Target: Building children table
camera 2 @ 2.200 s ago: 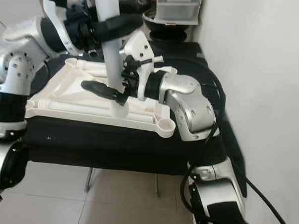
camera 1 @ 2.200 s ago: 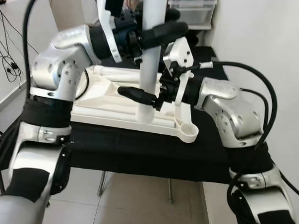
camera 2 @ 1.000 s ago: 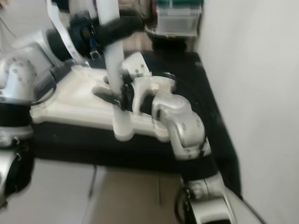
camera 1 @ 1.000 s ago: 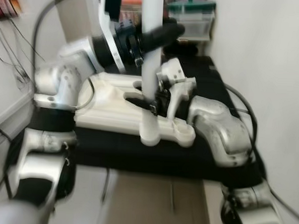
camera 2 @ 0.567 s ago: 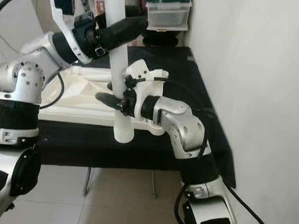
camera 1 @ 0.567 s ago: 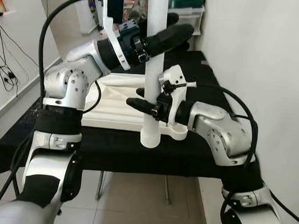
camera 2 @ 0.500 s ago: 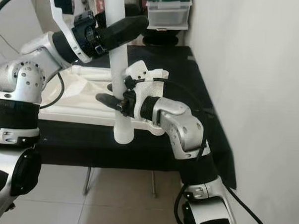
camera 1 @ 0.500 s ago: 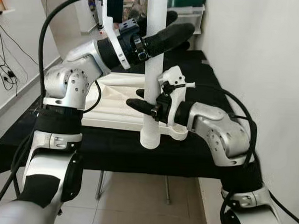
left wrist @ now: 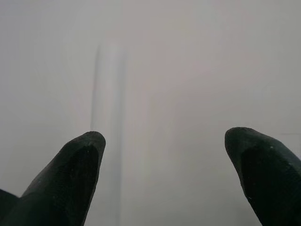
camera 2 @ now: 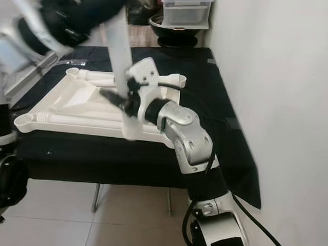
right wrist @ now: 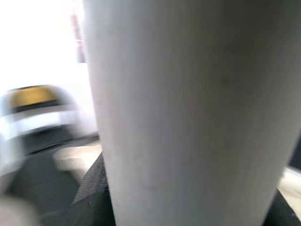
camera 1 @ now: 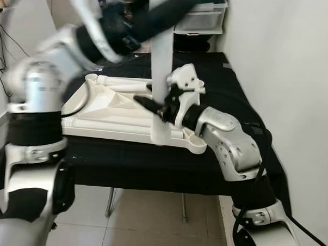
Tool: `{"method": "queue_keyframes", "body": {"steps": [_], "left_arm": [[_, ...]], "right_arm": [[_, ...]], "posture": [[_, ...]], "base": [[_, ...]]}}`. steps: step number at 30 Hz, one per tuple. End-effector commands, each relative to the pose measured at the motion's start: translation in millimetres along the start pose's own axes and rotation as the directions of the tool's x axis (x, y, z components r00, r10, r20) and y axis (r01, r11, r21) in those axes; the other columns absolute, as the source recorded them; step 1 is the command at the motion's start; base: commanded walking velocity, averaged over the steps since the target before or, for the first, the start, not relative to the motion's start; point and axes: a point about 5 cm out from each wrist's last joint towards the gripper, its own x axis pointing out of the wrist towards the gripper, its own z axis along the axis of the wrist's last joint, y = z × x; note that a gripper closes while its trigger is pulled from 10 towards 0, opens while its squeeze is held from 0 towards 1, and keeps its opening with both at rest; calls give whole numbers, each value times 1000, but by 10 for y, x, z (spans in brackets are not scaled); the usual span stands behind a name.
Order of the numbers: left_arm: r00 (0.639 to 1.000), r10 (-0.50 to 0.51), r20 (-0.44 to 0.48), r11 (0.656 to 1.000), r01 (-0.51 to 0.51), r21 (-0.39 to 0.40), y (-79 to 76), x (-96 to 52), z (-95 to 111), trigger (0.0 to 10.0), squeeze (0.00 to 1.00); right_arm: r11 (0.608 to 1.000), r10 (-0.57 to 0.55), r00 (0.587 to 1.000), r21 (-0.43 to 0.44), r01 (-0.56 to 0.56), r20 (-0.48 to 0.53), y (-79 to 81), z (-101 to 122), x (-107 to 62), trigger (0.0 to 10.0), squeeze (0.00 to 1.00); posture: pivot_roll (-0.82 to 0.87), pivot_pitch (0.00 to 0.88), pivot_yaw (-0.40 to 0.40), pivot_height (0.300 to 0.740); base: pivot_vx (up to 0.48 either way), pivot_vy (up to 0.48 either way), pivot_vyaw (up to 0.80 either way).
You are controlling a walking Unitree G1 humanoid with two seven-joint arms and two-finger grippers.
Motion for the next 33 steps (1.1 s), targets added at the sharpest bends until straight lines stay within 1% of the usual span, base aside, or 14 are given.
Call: {"method": "queue_keyframes", "body": {"steps": [1, 2, 3, 11, 14, 15, 16, 17, 20, 21, 22, 23, 29, 33], "left_arm": [[995, 93, 23, 994, -95, 62, -9, -174, 92, 10000, 0], [995, 93, 23, 994, -95, 62, -9, -174, 92, 10000, 0], [984, 179, 12, 980, -180, 82, 8, -304, 63, 10000, 0], [938, 344, -26, 938, -343, 38, -60, -668, -78, 10000, 0], [855, 509, -101, 861, -504, 70, -57, -863, -340, 10000, 0], [855, 509, -101, 861, -504, 70, -57, -863, -340, 10000, 0], [790, 596, -145, 803, -585, 114, -32, -957, -507, 10000, 0], [790, 596, -145, 803, -585, 114, -32, -957, -507, 10000, 0], [574, 778, -255, 624, -753, 211, -42, -1223, -999, 10000, 0], [527, 801, -286, 591, -774, 227, -69, -1277, -1119, 10000, 0], [527, 801, -286, 591, -774, 227, -69, -1277, -1119, 10000, 0], [453, 825, -338, 545, -796, 262, -180, -1340, -1359, 10000, 0], [387, 837, -386, 510, -807, 297, -364, -1357, -1661, 10000, 0], [373, 839, -397, 507, -801, 319, -408, -1351, -1726, 10000, 0]], "right_arm": [[996, -83, 996, 42, 84, -16, -123, -86, -88, 863, 0], [996, -83, 996, 42, 84, -16, -123, -86, -88, 863, 0], [995, -87, 996, 41, 88, -28, -119, -129, -129, 10000, 0], [992, -114, 991, 38, 117, -76, -121, -320, -242, 10000, 0], [987, -156, 986, 36, 158, -50, -150, -329, -276, 10000, 0], [987, -156, 986, 36, 158, -50, -150, -329, -276, 10000, 0], [983, -178, 984, 41, 179, -31, -157, -319, -294, 10000, 0], [983, -178, 984, 41, 179, -31, -157, -319, -294, 10000, 0], [979, -201, 980, 42, 200, 5, -95, -344, -374, 10000, 0], [979, -199, 980, 44, 199, 9, -63, -361, -396, 10000, 0], [979, -199, 980, 44, 199, 9, -63, -361, -396, 10000, 0], [980, -193, 981, 50, 192, 14, 20, -402, -432, 10000, 0], [986, -164, 986, 29, 163, 25, 152, -450, -468, 10000, 0], [988, -154, 987, 25, 153, 37, 189, -446, -480, 10000, 0]], "posture": [[-100, 13, 29, 740], [-100, 13, 29, 740], [-100, 13, 27, 740], [-87, 9, 18, 740], [-94, 2, 23, 740], [-94, 2, 23, 740], [-98, 2, 24, 740], [-98, 2, 24, 740], [-106, 0, 19, 740], [-106, 0, 19, 740], [-106, 0, 19, 740], [-113, 0, 17, 740], [-132, 0, 22, 740], [-131, 0, 22, 740]], "base": [[0, 0, 0], [0, 0, 0], [0, 0, 0], [0, 0, 0], [0, 0, 0], [0, 0, 0], [0, 0, 0], [0, 0, 0], [0, 0, 0], [0, 0, 0], [0, 0, 0], [0, 0, 0], [0, 0, 0], [0, 0, 0]]}}
